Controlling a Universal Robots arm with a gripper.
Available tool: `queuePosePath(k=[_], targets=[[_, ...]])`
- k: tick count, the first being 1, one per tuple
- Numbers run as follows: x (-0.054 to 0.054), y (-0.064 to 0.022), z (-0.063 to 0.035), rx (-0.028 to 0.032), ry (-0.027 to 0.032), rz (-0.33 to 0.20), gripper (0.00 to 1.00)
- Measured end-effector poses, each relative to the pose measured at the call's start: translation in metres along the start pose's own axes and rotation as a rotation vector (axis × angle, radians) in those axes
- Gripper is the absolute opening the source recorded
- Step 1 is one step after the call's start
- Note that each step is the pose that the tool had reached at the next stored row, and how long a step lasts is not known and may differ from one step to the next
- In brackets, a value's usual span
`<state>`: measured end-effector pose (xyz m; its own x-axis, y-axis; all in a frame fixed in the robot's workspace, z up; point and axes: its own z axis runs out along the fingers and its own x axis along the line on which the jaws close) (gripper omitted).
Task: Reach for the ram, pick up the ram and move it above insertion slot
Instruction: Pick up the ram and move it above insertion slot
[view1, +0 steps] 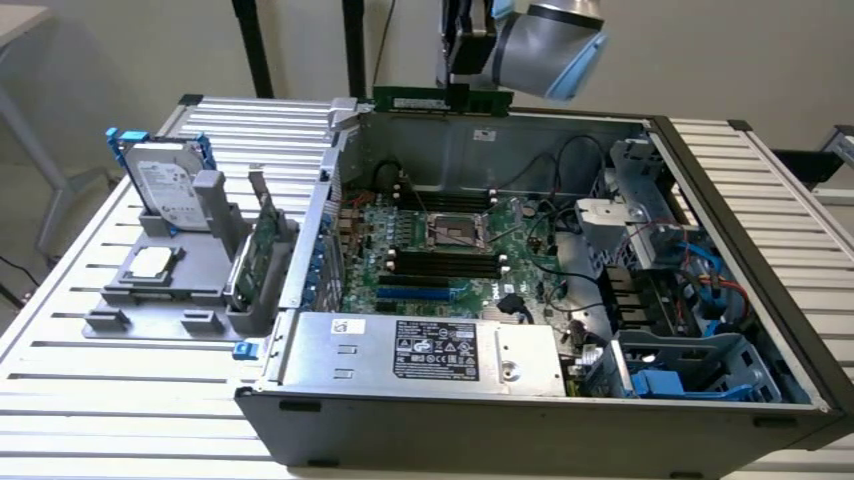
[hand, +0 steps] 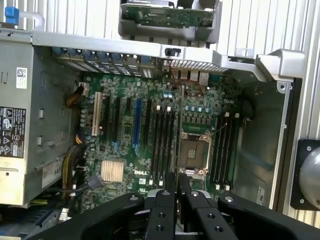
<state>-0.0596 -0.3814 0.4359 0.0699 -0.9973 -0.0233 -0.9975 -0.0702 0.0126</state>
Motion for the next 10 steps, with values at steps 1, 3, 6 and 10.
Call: queuePosePath(k=[1,3,6,10], targets=[[-0.0001,-0.0015,0.0007,0.0001,-0.0001,0.004,0.14],[-0.0002,-0.0042,0.002,0.0003,-0.0001,0.013,0.14],[-0.0004,-0.0085,0.0041,0.0006,-0.0003,0.025,0.14],[-0.0002,-0.011,0.0075,0.0012,-0.0013,0.05,0.14]])
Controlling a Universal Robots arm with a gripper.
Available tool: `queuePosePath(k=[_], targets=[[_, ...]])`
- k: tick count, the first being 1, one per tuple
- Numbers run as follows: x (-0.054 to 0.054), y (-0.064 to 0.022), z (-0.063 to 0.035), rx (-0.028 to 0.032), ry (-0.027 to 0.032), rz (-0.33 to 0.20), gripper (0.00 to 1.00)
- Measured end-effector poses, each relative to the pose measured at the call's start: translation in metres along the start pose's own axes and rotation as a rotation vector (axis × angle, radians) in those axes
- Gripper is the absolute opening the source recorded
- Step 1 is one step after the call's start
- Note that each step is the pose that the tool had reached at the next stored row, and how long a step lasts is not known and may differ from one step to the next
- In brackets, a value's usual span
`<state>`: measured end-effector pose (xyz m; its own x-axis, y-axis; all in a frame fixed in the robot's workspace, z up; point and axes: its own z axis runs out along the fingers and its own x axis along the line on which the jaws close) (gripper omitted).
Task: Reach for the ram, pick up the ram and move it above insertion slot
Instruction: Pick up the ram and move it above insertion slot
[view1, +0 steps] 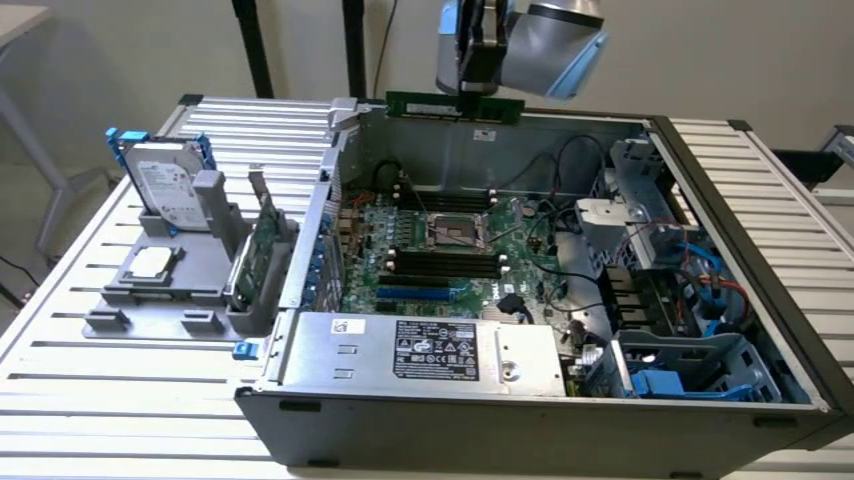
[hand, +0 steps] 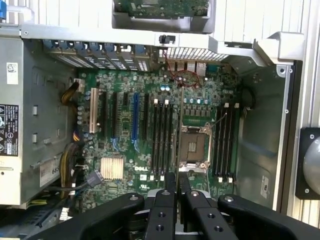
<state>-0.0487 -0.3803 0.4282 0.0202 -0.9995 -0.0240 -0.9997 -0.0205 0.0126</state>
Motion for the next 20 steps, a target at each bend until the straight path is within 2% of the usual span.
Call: queuePosePath(k=[5,13,20], targets=[[0.0,-0.0027,0.0045,0.0007,-0.0014,0.026,0.14],[-0.007,-0.0085,0.0118,0.0008,-0.0016,0.032,0.14],[-0.009,-0.009,0.0124,0.0008,-0.0016,0.032,0.14]])
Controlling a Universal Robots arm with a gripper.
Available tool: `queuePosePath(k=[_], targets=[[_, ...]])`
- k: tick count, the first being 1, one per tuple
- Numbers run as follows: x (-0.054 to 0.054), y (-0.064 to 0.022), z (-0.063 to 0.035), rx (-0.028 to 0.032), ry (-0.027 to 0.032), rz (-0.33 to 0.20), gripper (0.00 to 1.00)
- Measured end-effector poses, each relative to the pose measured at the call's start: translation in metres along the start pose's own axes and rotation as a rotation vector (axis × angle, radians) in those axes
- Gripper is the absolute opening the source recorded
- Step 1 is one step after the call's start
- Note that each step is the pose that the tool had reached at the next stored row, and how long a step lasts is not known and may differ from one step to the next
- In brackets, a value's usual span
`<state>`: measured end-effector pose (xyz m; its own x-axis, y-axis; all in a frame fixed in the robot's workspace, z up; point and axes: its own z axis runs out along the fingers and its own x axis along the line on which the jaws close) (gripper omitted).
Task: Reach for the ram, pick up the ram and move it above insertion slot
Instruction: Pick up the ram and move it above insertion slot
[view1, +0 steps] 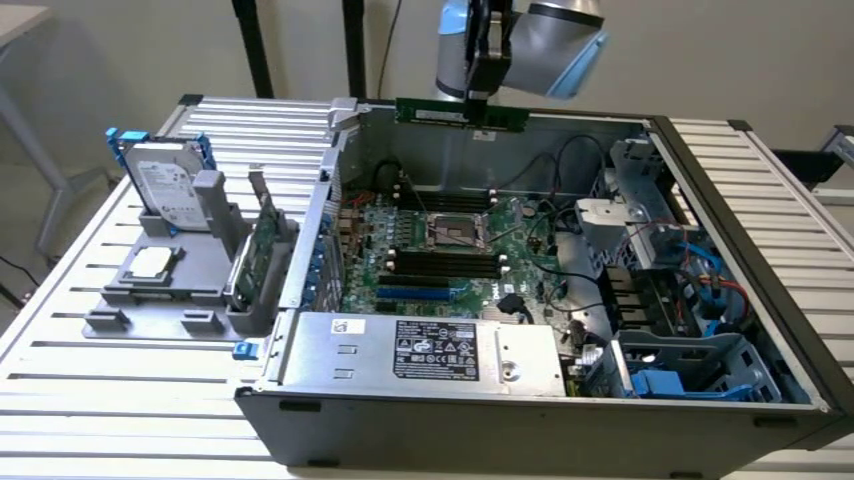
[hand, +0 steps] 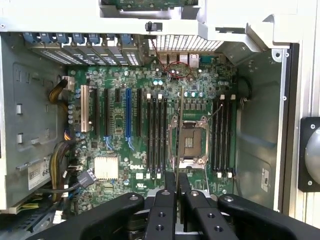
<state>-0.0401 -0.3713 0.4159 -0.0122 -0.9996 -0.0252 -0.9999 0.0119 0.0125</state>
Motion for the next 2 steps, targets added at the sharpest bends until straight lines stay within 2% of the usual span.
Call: queuePosePath(k=[2], targets=[[0.0,0.0,0.0,0.0,0.0,0.0,0.14]])
